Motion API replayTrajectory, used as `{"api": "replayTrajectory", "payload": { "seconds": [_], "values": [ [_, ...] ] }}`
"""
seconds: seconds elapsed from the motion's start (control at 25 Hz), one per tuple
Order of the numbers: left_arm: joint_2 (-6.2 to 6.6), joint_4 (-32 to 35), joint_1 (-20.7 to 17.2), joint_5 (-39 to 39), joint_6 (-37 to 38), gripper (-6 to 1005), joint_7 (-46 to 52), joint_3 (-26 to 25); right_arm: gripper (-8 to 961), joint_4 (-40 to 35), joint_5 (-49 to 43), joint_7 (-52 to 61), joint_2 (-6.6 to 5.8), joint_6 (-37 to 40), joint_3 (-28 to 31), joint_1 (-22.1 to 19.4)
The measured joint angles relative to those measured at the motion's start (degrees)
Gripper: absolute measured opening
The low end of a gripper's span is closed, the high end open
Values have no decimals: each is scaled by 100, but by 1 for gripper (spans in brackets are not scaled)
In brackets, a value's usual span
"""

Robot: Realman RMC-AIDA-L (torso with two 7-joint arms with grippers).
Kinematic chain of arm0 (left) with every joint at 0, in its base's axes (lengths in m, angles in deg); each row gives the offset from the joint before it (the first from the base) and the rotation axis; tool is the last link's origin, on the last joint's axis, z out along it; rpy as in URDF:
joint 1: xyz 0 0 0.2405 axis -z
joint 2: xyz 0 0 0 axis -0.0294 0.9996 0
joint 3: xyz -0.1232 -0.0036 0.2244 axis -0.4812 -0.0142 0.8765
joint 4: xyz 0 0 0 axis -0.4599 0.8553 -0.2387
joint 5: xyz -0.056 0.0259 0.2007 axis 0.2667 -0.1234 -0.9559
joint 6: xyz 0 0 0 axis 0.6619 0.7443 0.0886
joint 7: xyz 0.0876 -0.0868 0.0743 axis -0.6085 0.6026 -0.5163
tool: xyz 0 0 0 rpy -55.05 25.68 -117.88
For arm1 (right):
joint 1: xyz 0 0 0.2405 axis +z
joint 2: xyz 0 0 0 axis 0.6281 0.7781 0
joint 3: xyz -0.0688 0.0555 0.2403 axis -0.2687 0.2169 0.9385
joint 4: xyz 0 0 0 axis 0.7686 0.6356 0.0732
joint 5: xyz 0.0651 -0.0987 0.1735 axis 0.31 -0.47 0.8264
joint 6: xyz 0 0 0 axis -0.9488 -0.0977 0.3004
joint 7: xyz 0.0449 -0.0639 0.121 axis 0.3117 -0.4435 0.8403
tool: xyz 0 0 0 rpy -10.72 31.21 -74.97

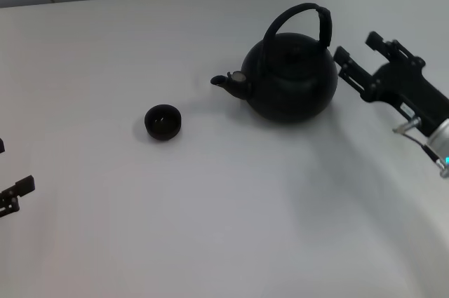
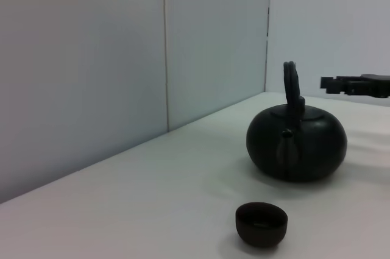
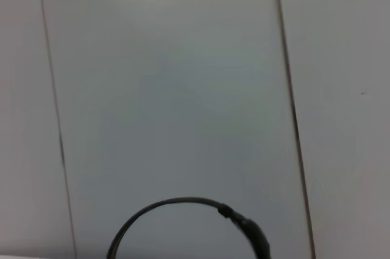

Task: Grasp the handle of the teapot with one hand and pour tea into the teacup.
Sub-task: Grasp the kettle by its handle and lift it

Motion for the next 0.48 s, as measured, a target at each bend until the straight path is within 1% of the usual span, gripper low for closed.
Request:
{"api": "replayTrajectory", "payload": {
  "seconds": [0.12,0.24,0.28,0.32,0.36,0.4,0.44,0.48],
  "values": [
    [-36,0,-31,10,-15,819,-5,0,694,-277,-61,81,-6,-228,-36,143],
    [-46,0,-37,13,-20,819,-5,0,694,-396,-70,156,-13,-351,-129,205],
    [-53,0,-42,14,-24,819,-6,-13,694,-489,-74,253,-20,-448,-251,241],
    [-85,0,-50,4,-26,819,-7,-75,693,-707,-91,499,-33,-662,-561,319],
    [-98,0,-49,-7,-26,819,-8,-103,693,-797,-99,605,-35,-764,-679,348],
    [-98,0,-49,-7,-26,819,-8,-103,693,-797,-99,605,-35,-764,-679,348],
    [-104,0,-47,-13,-26,819,-8,-116,693,-943,-120,735,-38,-954,-855,410],
    [-104,0,-47,-13,-26,819,-8,-116,693,-978,-127,753,-39,-1034,-896,447]
  ]
}}
